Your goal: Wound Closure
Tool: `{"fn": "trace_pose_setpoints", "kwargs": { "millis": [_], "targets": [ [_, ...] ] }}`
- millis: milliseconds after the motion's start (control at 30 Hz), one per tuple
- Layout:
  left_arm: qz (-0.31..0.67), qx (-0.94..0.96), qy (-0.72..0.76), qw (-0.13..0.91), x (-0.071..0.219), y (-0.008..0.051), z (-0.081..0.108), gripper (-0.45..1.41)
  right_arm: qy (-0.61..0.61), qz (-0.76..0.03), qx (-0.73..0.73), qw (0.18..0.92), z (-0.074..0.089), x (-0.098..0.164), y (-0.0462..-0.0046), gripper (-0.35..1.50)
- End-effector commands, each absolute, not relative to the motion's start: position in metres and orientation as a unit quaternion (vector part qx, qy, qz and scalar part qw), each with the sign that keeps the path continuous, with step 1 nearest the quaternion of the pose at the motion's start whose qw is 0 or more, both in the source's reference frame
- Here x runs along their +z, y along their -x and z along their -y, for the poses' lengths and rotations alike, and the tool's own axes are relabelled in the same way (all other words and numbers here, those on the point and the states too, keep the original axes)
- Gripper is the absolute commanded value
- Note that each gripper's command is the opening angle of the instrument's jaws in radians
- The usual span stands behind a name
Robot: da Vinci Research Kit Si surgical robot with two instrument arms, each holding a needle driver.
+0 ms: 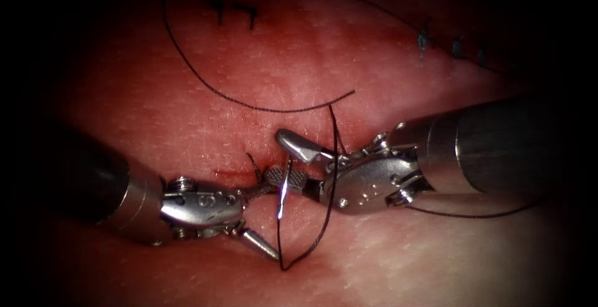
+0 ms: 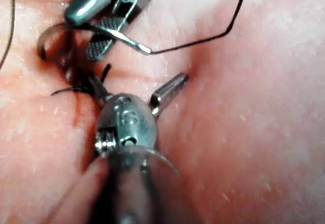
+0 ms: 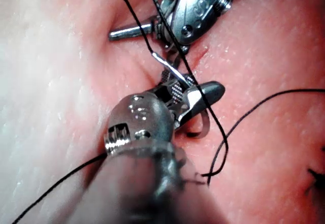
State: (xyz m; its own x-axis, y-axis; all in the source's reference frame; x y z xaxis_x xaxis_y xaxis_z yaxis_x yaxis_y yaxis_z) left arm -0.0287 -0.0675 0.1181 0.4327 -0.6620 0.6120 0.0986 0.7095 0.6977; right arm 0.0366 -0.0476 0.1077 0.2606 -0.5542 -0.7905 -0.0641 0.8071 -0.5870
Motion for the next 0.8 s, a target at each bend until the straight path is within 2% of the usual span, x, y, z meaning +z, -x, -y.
{"fn": "trace_pose_setpoints", "kwargs": {
  "millis": [33,533,800],
  "targets": [
    [0.475,-0.24,-0.298,0.792,0.1185,0.0291,0.0686,0.98,0.254,-0.586,-0.174,0.75,0.0479,0.1087,-0.0372,-0.35],
    [0.475,-0.24,-0.298,0.792,0.1184,0.0293,0.0687,0.98,0.206,-0.643,-0.185,0.714,0.0452,0.1107,-0.0369,-0.35],
    [0.475,-0.241,-0.299,0.792,0.118,0.0294,0.0687,0.98,0.123,-0.682,-0.128,0.709,0.0435,0.1139,-0.0373,-0.35]
  ]
}}
